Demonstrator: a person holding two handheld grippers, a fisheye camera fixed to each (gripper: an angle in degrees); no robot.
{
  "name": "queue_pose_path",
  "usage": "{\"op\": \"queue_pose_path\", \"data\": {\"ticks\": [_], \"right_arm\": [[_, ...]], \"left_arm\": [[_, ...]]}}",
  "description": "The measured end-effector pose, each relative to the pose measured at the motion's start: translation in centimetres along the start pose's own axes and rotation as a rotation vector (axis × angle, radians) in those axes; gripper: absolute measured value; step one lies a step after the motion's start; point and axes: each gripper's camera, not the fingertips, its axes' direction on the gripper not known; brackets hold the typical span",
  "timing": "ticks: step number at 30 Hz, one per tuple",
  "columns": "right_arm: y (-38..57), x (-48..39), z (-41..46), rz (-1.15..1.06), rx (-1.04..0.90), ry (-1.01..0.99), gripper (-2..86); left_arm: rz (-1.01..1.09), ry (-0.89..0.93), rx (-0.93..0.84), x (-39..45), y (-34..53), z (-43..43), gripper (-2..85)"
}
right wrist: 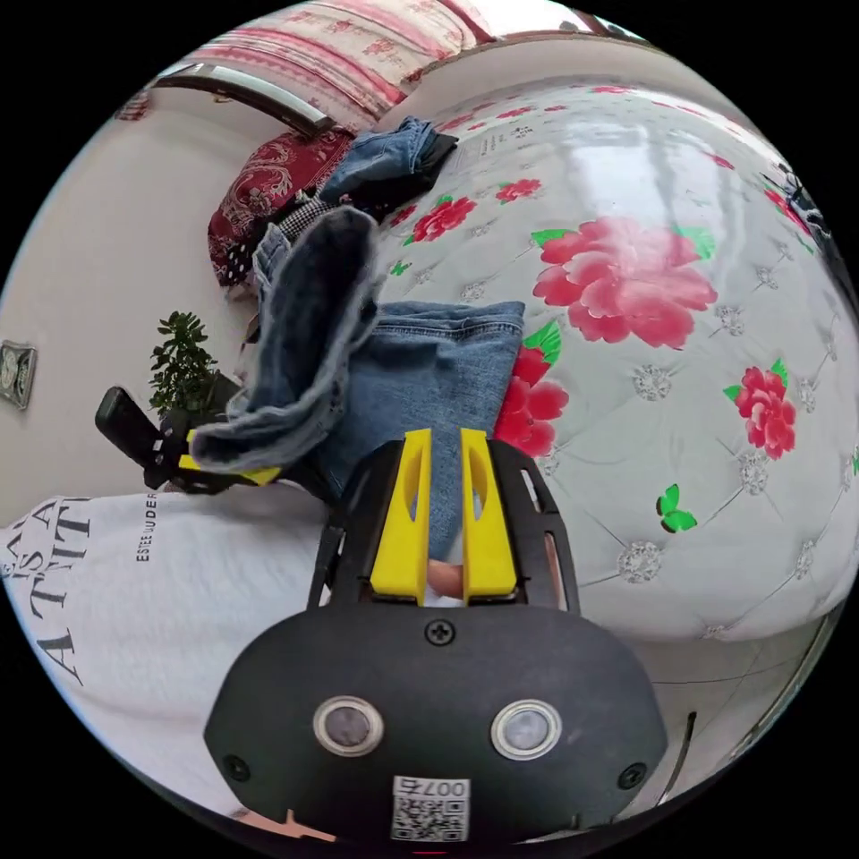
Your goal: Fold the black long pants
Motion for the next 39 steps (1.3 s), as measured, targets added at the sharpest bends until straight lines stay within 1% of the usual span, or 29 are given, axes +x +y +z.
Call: {"op": "queue_pose_path", "data": {"ticks": [1,2,3,5,6,8,9,11,13,14,16,19,21,24,26,28,30,31,32,33,35,38,39], "right_arm": [[1.0,1.6,0.4,0.042,-0.005,-0.026,8.5],[1.5,2.4,0.5,0.062,-0.006,-0.039,8.5],[2.6,3.7,0.6,0.092,0.004,-0.069,8.6],[4.1,5.4,0.5,0.116,0.03,-0.103,8.7],[5.1,6.5,0.6,0.13,0.038,-0.116,8.8],[6.2,8.1,1.3,0.155,0.028,-0.147,9.0],[6.9,9.1,1.8,0.169,0.02,-0.175,9.1],[7.6,10.2,2.7,0.18,0.011,-0.229,9.2],[7.8,10.6,3.5,0.173,0.006,-0.275,9.1],[7.8,10.3,3.5,0.155,0.015,-0.274,9.1],[6.4,7.4,3.3,0.016,0.044,-0.223,9.1],[3.4,3.3,4.2,-0.151,0.045,-0.149,9.4],[1.4,2.3,6.0,-0.174,0.03,-0.133,9.4],[-1.4,2.0,10.4,-0.153,-0.051,-0.194,8.0],[-2.1,1.8,13.3,-0.141,-0.123,-0.165,5.9],[-1.4,1.6,14.2,-0.146,-0.115,-0.157,3.5],[0.1,1.8,13.3,-0.159,-0.054,-0.174,1.9],[1.3,2.2,12.8,-0.163,-0.033,-0.163,1.3],[2.0,2.4,12.6,-0.163,-0.027,-0.145,1.2],[3.3,2.9,12.7,-0.153,-0.023,-0.105,0.9],[4.7,4.1,13.8,-0.101,-0.018,-0.048,0.7],[4.8,7.3,17.7,0.042,-0.039,-0.046,1.3],[4.5,8.5,19.1,0.104,-0.051,-0.084,1.9]], "left_arm": [[-0.04,0.063,-0.081,-0.7,-0.4,2.6,7.4],[-0.049,0.083,-0.102,-1.1,-0.6,3.0,7.8],[-0.046,0.08,-0.08,-1.1,-0.6,2.5,8.0],[-0.087,0.064,0.06,-2.0,0.2,-1.2,8.1],[-0.109,0.063,0.093,-2.5,0.6,-2.2,8.2],[-0.269,-0.009,0.226,-5.0,3.1,-5.8,8.6],[-0.323,-0.031,0.248,-5.8,4.0,-6.5,8.7],[-0.539,-0.087,0.292,-9.1,7.7,-8.1,9.2],[-0.666,-0.086,0.302,-11.0,10.2,-8.8,9.4],[-0.706,-0.095,0.329,-11.5,11.4,-9.3,9.5],[-0.737,-0.117,0.342,-11.9,12.3,-9.7,9.7],[-0.751,-0.158,0.313,-12.3,12.4,-9.5,10.0],[-0.738,-0.164,0.302,-12.8,11.7,-9.2,10.2],[-0.68,-0.192,0.286,-14.5,9.3,-9.3,10.3],[-0.625,-0.202,0.275,-16.4,6.6,-9.2,10.3],[-0.577,-0.196,0.236,-17.8,4.1,-8.5,10.7],[-0.535,-0.265,0.158,-18.9,1.5,-7.0,11.0],[-0.537,-0.355,0.091,-19.8,0.2,-5.7,10.8],[-0.538,-0.4,0.042,-20.9,-0.8,-4.1,10.4],[-0.548,-0.401,0.03,-21.5,-1.1,-3.4,10.5],[-0.635,-0.368,0.049,-23.5,-1.8,-1.4,10.4],[-0.612,-0.444,0.05,-23.3,-3.0,-0.8,10.0],[-0.605,-0.448,0.049,-23.3,-3.0,-0.9,9.9]]}}
